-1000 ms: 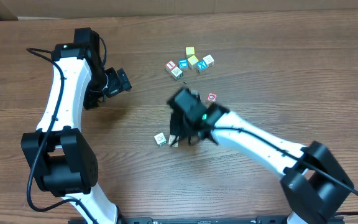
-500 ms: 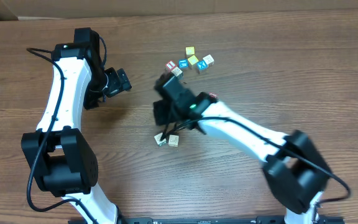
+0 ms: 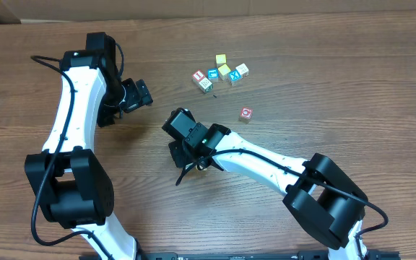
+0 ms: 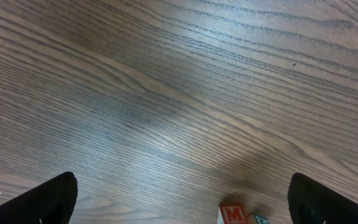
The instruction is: Flip 3 blocks
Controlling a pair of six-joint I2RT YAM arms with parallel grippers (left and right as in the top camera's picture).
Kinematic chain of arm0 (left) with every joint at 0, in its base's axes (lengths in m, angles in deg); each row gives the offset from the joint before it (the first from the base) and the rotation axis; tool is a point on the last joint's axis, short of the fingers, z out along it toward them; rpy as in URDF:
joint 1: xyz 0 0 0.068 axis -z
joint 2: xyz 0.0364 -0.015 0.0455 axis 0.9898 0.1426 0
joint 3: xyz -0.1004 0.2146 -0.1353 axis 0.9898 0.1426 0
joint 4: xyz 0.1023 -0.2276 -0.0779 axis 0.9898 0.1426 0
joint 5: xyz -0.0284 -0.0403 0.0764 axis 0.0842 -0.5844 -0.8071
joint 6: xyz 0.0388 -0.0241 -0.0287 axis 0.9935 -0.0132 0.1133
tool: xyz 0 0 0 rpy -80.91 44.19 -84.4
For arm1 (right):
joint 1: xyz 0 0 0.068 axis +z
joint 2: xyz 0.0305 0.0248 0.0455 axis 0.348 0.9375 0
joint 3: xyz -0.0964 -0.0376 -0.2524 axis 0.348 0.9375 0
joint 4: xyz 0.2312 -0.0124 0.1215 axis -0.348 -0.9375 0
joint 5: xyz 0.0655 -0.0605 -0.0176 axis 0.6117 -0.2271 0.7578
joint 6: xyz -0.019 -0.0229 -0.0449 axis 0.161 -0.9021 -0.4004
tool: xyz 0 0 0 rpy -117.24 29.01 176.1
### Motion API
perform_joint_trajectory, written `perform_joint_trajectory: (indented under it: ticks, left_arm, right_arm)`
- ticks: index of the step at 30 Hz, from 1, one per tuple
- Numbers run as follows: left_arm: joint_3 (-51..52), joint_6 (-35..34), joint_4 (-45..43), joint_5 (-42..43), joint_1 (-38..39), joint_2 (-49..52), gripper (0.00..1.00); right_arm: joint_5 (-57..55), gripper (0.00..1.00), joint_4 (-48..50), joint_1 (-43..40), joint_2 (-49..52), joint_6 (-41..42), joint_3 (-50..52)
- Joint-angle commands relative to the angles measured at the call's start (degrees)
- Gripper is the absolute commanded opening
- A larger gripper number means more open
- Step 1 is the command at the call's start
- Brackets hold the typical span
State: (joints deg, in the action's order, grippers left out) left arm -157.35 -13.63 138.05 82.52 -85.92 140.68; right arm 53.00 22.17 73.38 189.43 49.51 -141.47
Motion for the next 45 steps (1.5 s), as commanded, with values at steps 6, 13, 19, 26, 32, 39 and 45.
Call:
perform_joint_trajectory:
  ticks: [6,13,19,26,32,39,45]
  left_arm:
    - [-1.0,0.7,-0.1,-0.6,0.4,-1.2,1.00]
    - [-1.0,0.7,-0.1,-0.6,0.4,-1.2,1.00]
    - [-1.0,0.7,-0.1,-0.6,0.4,-1.2,1.00]
    - [-1.0,0.7,-0.1,-0.6,0.4,-1.2,1.00]
    - [-1.0,0.7,-0.1,-0.6,0.4,-1.2,1.00]
    - [-1.0,0.7,-0.1,-0.6,0.4,-1.2,1.00]
    - [-1.0,0.7,-0.1,-0.6,0.4,-1.2,1.00]
  right_arm:
    - [-1.4,0.04,4.1,0.3,-0.3,-0.4,2.8]
    - [-1.2,0.04,1.1,0.4,-0.3,0.0,2.8]
    - [-0.7,0.04,-0.6,0.4,-0.4,2.3,2.8]
    - [-1.1,0.04,2.1,0.4,-0.4,2.8,2.7]
    - [-4.2,0.08,5.9,0.4,0.4,2.8,2.7]
    - [-4.2,0.04,3.7,0.4,3.9,2.8,2.7]
    - [-4.2,0.04,0.6,0.4,1.3,2.8,1.4]
